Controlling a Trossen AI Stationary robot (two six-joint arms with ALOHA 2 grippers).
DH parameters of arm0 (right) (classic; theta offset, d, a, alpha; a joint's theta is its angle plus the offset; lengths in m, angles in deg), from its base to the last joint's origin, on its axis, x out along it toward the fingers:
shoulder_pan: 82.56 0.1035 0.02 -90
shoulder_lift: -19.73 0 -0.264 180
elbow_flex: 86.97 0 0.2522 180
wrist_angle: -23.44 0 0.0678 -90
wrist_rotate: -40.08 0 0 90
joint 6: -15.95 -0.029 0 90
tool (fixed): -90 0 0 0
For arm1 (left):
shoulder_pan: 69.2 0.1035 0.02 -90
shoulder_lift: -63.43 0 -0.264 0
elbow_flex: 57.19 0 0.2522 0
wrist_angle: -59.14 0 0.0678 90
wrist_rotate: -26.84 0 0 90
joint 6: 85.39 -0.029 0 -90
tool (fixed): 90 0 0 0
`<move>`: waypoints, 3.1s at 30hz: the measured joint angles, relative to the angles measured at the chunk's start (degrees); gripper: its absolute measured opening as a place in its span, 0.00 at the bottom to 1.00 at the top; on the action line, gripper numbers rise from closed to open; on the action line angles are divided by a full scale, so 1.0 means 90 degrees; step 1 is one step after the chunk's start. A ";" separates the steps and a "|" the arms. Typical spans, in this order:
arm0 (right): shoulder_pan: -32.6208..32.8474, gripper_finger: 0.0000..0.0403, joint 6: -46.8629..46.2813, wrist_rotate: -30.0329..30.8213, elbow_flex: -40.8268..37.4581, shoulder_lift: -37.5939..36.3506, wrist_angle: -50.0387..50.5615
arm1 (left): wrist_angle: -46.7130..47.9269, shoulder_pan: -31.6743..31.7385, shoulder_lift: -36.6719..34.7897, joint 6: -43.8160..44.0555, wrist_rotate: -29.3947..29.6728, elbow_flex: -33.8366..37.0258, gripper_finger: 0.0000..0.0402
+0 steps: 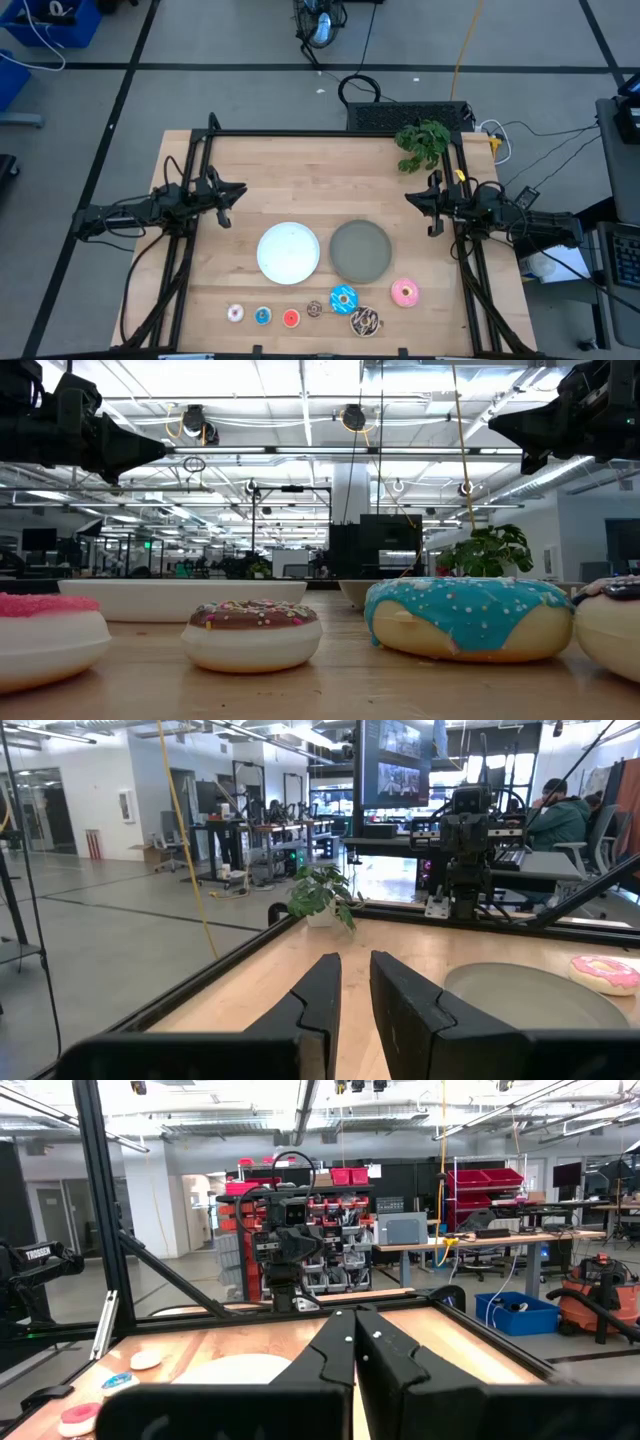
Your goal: Pick & Place donuts
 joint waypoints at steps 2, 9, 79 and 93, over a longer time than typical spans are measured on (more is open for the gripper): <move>0.0000 0.00 0.0001 0.0000 0.0001 0.0001 0.0002 | 0.0000 0.0001 0.0000 0.0000 -0.0001 -0.0002 0.16; 0.0000 0.00 0.0001 0.0002 -0.0001 -0.0001 0.0002 | -0.0002 0.0000 0.0000 0.0000 -0.0001 0.0000 0.16; 0.0017 0.00 0.0345 -0.0123 0.0000 0.0002 0.0045 | 0.7805 -0.3004 0.6490 0.3602 0.0535 -0.6988 0.16; 0.0019 0.00 0.0104 -0.0675 -0.0001 0.0001 -0.0584 | 0.7873 -0.5610 0.8862 0.5433 0.0117 -0.7924 0.16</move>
